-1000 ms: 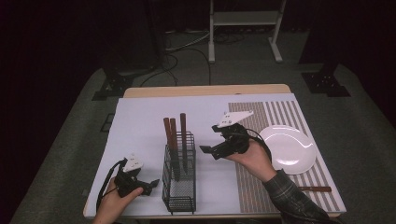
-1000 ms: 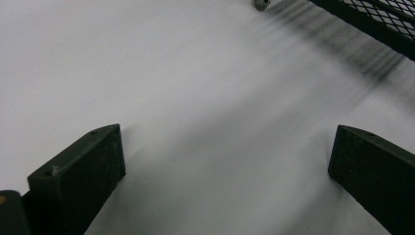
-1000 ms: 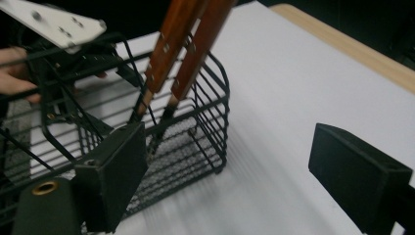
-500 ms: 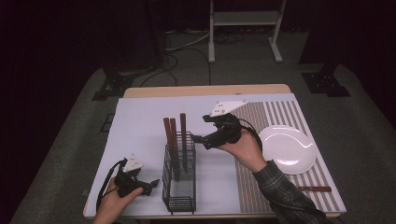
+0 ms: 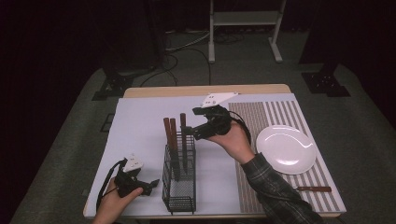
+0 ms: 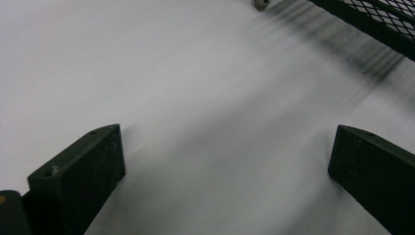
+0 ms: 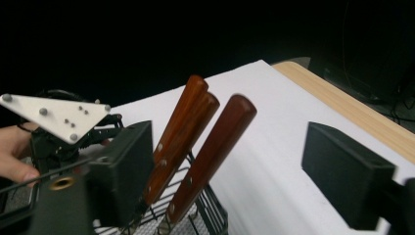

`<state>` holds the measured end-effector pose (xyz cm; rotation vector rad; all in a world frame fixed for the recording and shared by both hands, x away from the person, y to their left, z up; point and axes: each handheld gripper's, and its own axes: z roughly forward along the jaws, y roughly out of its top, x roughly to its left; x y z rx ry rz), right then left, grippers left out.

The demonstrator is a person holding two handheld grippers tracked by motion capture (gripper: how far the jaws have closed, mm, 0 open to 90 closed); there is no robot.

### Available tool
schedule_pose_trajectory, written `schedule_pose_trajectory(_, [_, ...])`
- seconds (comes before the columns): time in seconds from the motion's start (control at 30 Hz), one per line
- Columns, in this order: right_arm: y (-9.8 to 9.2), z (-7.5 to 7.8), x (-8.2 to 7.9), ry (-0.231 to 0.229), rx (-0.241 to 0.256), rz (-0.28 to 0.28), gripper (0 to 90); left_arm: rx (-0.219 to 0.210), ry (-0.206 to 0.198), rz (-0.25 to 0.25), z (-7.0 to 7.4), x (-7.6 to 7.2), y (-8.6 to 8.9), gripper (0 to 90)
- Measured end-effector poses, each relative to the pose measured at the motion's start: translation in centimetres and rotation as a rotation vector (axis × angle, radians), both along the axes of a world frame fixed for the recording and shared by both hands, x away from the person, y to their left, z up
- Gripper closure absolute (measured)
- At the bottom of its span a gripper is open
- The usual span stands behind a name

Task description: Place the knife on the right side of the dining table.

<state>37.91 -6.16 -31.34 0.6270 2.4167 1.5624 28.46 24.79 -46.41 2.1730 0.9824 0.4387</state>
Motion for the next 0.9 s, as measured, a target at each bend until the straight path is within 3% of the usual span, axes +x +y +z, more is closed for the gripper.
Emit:
schedule_pose_trajectory(0.23, [0.8, 0.0, 0.9, 0.012, 0.018, 0.002, 25.0, 0.002, 0.002, -0.001, 0.0, 0.0, 0.0, 0.0])
schedule_pose_trajectory(0.63, [1.8, -0.4, 2.3, 0.036, 0.039, 0.009, 44.6, 0.002, 0.003, -0.001, 0.0, 0.0, 0.0, 0.0])
schedule_pose_trajectory(0.7, [1.9, -0.6, 2.4, 0.041, 0.029, 0.008, 53.4, 0.001, 0.002, -0.001, 0.0, 0.0, 0.0, 0.0])
schedule_pose_trajectory(0.9, [1.8, -0.5, 2.2, 0.045, 0.035, 0.027, 66.2, 0.001, 0.003, -0.001, 0.0, 0.0, 0.0, 0.0])
